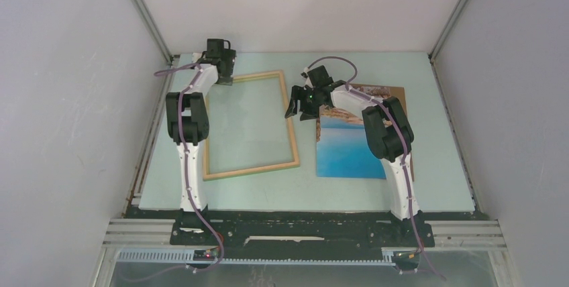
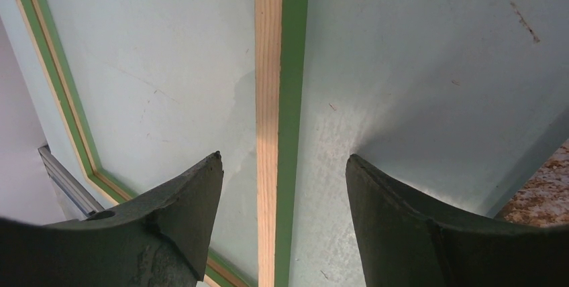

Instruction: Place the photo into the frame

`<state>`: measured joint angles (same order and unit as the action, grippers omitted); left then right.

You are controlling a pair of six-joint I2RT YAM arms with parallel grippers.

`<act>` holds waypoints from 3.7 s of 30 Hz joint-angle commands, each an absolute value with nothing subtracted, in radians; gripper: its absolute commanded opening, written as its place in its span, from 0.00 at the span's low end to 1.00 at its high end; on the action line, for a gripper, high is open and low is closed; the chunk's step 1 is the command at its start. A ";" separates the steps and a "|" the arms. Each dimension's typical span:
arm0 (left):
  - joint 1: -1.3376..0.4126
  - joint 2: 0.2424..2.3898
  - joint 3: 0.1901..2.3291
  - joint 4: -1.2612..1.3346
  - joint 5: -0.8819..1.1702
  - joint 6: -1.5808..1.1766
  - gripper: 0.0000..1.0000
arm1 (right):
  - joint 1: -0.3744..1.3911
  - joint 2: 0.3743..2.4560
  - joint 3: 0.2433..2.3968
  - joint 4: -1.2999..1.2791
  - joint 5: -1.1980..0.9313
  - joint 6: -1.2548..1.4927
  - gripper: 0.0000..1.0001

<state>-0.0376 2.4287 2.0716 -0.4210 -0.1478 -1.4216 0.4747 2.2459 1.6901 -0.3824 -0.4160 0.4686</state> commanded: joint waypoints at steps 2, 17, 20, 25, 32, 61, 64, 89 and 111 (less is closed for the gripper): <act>-0.032 2.380 2.048 -0.559 -0.179 -1.374 1.00 | 0.479 2.237 1.718 -0.426 -0.368 0.431 0.76; -0.058 2.370 2.053 -0.576 -0.172 -1.276 1.00 | 0.464 2.255 1.734 -0.422 -0.399 0.441 0.70; -0.068 2.368 2.060 -0.593 -0.172 -1.272 1.00 | 0.466 2.273 1.750 -0.427 -0.409 0.443 0.66; -0.081 2.342 2.055 -0.598 -0.196 -1.240 1.00 | 0.474 2.295 1.785 -0.449 -0.416 0.431 0.58; -0.088 2.325 2.023 -0.602 -0.205 -1.243 1.00 | 0.481 2.315 1.815 -0.462 -0.424 0.422 0.52; -0.114 2.240 1.842 -0.335 -0.113 -1.187 0.98 | 0.487 2.417 1.976 -0.530 -0.422 0.409 0.25; -0.122 2.227 1.846 -0.380 -0.151 -1.201 0.98 | 0.488 2.428 2.001 -0.543 -0.413 0.406 0.25; -0.003 1.333 1.105 -0.379 -0.111 -0.707 1.00 | 0.542 1.991 1.714 -0.624 -0.385 0.425 0.91; -0.130 0.760 0.683 -0.652 -0.214 -0.672 1.00 | 0.643 1.598 0.786 -0.026 -0.585 0.859 0.79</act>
<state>-0.1699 0.7208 0.6788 -0.5941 0.0467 -0.5819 0.6273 1.6157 0.8593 -0.2657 -0.5777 0.6662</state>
